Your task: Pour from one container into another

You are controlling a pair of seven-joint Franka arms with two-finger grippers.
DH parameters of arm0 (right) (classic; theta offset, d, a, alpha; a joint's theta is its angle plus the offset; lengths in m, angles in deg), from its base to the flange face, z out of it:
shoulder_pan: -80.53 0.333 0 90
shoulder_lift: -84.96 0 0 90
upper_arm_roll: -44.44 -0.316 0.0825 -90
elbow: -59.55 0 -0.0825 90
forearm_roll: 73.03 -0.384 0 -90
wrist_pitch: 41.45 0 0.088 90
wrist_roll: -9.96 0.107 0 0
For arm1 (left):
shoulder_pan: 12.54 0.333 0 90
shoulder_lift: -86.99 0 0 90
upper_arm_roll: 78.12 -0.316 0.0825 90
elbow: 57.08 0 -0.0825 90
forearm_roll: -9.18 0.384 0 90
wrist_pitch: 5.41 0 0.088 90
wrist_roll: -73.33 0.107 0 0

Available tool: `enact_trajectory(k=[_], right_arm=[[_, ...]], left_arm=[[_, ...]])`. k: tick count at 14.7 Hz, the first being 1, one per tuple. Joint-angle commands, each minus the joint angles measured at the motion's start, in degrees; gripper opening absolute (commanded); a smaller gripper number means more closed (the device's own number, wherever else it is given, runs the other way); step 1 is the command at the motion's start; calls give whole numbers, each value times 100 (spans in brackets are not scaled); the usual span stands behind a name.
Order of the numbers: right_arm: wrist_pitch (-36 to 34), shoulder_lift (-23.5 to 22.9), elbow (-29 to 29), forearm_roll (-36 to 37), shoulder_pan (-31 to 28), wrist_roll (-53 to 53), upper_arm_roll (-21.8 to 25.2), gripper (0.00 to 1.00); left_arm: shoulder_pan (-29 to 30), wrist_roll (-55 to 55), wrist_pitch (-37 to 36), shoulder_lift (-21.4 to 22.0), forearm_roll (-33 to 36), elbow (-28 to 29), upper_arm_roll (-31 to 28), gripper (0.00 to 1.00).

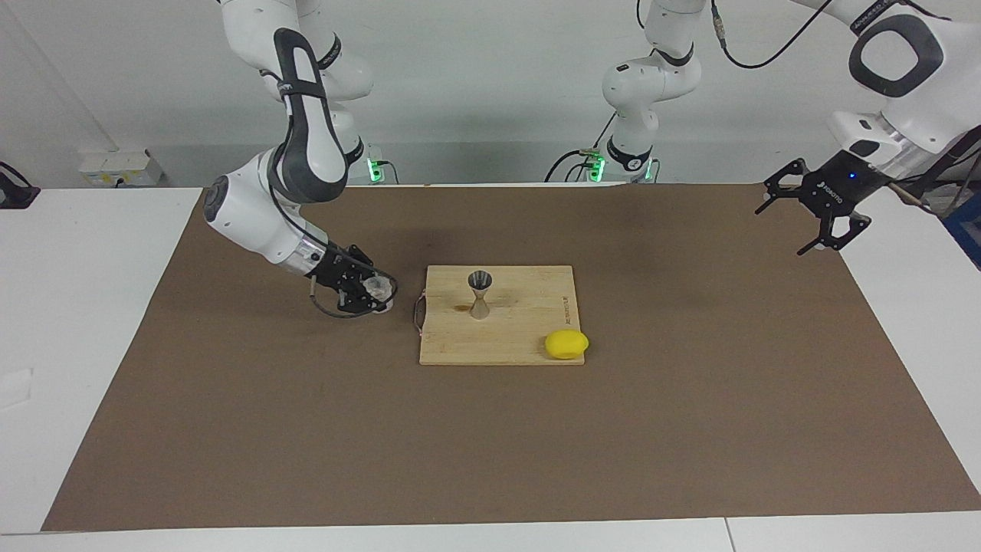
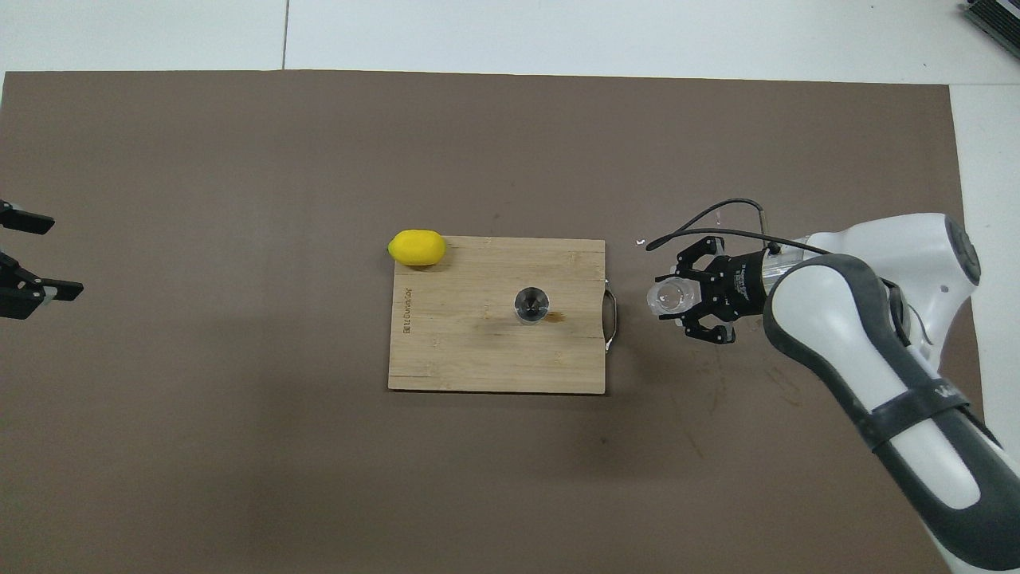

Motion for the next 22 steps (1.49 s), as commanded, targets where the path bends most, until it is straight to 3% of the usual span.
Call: enact_trajectory(k=[1,6,8,12,14,18,22], right_arm=[[46,125,207,493,239,819,10,3],[37,72,761,1389,819,2130,-8,4],[37,37,937,1828,1039,2666,-8,4],[37,-42,1175,2409,1470,3387,-8,4],[37,-51,1254,2821,1663,3730,-8,5],[20,-25,1193,3692,1866,3960,-17,5],[63,-16,1175,4369,2059,4285,-17,8]], left_arm=[[-220,-687,-567,-67,262,-633,-46,100],[-326,-2477,-1482,-128,822,-1195,-37,100],[-379,-2832,-1186,-128,974,-1232,-54,100],[-265,-2903,228,-68,1122,-979,-116,100],[-352,-2886,293,169,1141,-495,-107,100],[-632,-2921,792,162,1158,-397,-63,100],[-748,-4184,653,188,1176,-388,-46,100]])
